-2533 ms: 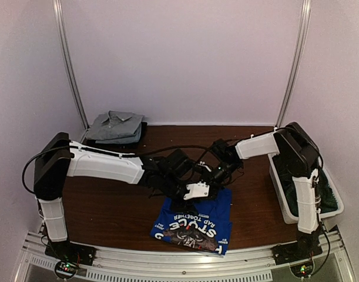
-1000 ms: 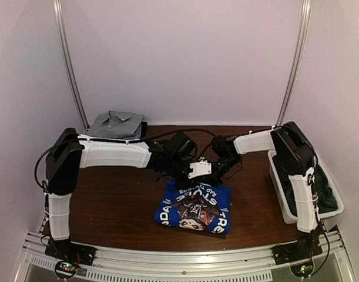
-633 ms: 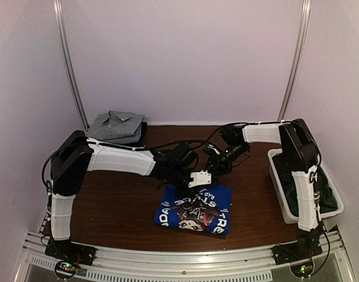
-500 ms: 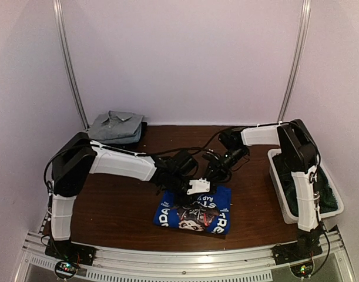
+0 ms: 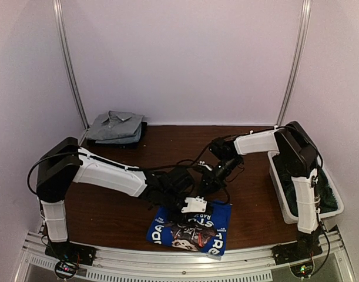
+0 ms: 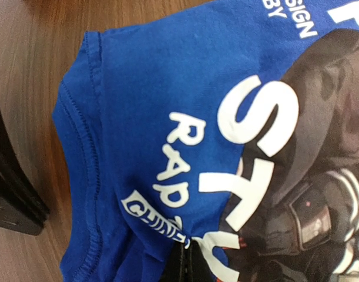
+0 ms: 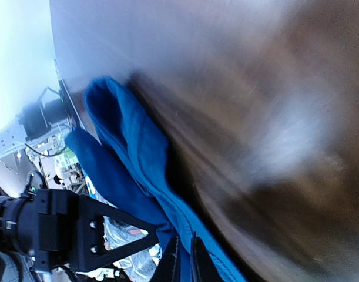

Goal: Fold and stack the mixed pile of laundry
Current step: Fold the 2/3-rectangle-folded T-shirt at the center of the board.

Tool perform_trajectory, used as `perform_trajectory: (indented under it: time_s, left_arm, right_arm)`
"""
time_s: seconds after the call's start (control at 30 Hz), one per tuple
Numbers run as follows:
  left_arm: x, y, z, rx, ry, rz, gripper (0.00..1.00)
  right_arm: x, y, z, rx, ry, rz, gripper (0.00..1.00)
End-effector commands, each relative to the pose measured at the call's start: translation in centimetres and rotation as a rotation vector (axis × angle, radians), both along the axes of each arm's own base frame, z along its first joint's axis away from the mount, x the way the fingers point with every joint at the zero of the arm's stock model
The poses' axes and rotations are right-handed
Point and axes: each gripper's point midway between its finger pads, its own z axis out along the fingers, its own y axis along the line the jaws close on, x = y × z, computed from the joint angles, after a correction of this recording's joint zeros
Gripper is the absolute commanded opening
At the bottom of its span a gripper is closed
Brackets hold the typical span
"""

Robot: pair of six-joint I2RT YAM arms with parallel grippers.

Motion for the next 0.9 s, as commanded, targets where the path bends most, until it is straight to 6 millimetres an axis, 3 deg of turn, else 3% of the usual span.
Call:
perform_trajectory:
  time_s: [0.0, 0.27, 0.47, 0.67, 0.87]
  left_arm:
    - [-0.4, 1.4, 0.2, 0.035, 0.027, 0.023, 0.00]
    - [0.6, 0.2, 2.9, -0.032, -0.020, 0.041, 0.00]
    - [2.6, -1.0, 5.0, -0.083, -0.100, 0.084, 0.00]
    - [6.8, -1.6, 6.3, -0.128, -0.183, 0.174, 0.00]
    - [8.1, -2.8, 7.9, -0.169, -0.224, 0.164, 0.00]
  right_arm:
    - [-2.3, 0.5, -0.7, 0.009, 0.042, 0.033, 0.08]
    - [-3.1, -0.7, -5.1, -0.074, 0.095, 0.042, 0.05]
    - [-3.1, -0.5, -5.5, -0.067, 0.105, 0.038, 0.05]
    - [-3.1, -0.4, -5.3, -0.059, 0.100, 0.039, 0.05]
    - [-3.2, -0.4, -5.3, -0.054, 0.105, 0.038, 0.04]
